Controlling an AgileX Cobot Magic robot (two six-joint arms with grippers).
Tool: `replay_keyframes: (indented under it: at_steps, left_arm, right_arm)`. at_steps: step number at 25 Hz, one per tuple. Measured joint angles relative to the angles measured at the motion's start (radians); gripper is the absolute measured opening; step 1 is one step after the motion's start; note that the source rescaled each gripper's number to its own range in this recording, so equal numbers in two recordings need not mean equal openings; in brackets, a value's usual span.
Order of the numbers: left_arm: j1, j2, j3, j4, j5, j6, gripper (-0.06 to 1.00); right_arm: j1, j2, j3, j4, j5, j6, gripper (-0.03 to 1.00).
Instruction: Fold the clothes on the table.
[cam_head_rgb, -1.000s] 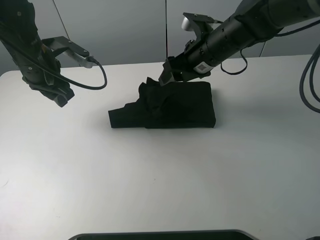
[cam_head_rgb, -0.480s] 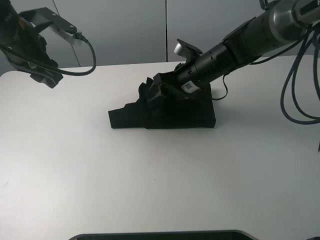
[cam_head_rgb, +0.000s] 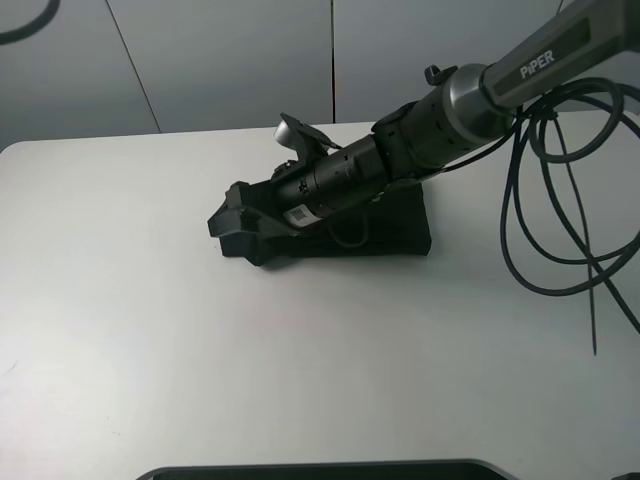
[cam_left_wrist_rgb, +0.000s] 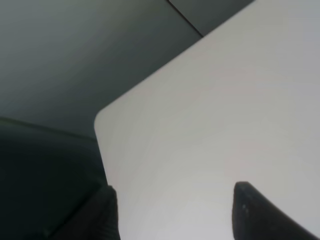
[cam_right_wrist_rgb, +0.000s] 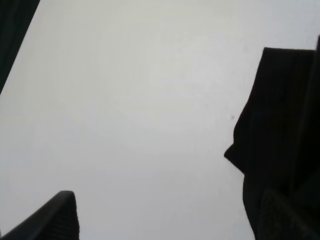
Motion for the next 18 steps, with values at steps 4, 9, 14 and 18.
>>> replay_keyframes:
  at_steps: [4,9,14,18]
  left_arm:
    - [0.000,-0.119,0.000,0.004,0.000,0.000,0.69]
    - [0.000,-0.270,0.000,0.008,-0.018,0.000,0.69]
    - [0.000,-0.408,0.000,0.010,-0.032,-0.010,0.69]
    - [0.000,-0.506,0.000,-0.013,-0.013,-0.014,0.69]
  right_arm:
    - [0.000,0.000,0.000,0.018,0.000,-0.020,0.78]
    - [0.001,0.000,0.000,0.018,0.023,-0.026,0.78]
    - [0.018,0.000,0.000,0.018,0.021,-0.066,0.78]
    - [0.020,-0.019,0.000,0.011,0.017,-0.117,0.78]
